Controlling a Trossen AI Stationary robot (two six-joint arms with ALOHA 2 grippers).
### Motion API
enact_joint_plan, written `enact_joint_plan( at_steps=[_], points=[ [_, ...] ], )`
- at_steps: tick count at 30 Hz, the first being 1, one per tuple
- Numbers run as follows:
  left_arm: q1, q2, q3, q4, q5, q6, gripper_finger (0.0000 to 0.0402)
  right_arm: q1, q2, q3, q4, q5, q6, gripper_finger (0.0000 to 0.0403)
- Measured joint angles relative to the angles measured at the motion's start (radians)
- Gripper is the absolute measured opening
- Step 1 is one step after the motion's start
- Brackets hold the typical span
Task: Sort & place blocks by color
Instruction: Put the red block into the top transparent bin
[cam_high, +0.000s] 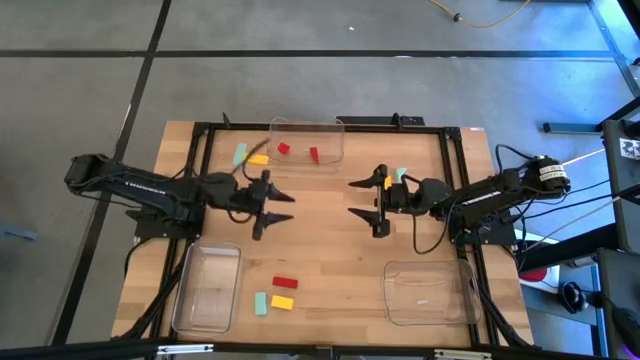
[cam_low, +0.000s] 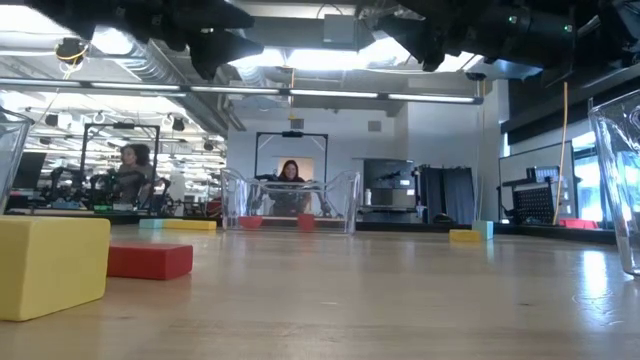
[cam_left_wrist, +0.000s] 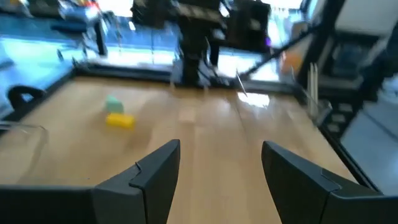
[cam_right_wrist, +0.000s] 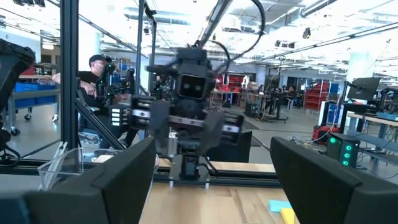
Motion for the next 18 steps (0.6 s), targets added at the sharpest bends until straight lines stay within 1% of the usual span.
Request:
enact_joint_plan(
  at_steps=[4,12,14,18],
  points=[
    [-0.089,0.091,0.125,-0.239,-0.048,0.000,0.0219,0.000,0.000,0.000,0.000,0.000,-0.021,0.0319],
    [-0.291,0.328,0.347,-0.607,-0.036,-0.061,0.0219,0.000,0.000,0.000,0.001,0.001,-0.023,0.0319],
    [-0.339,0.381,0.385,-0.655,-0.017,-0.079,0.0219,0.000,0.000,0.000,0.001,0.001,-0.022,0.0319],
    [-0.417,0.484,0.436,-0.665,0.008,-0.082,0.0219,0.000,0.000,0.000,0.001,0.001,-0.020,0.0319]
  ],
)
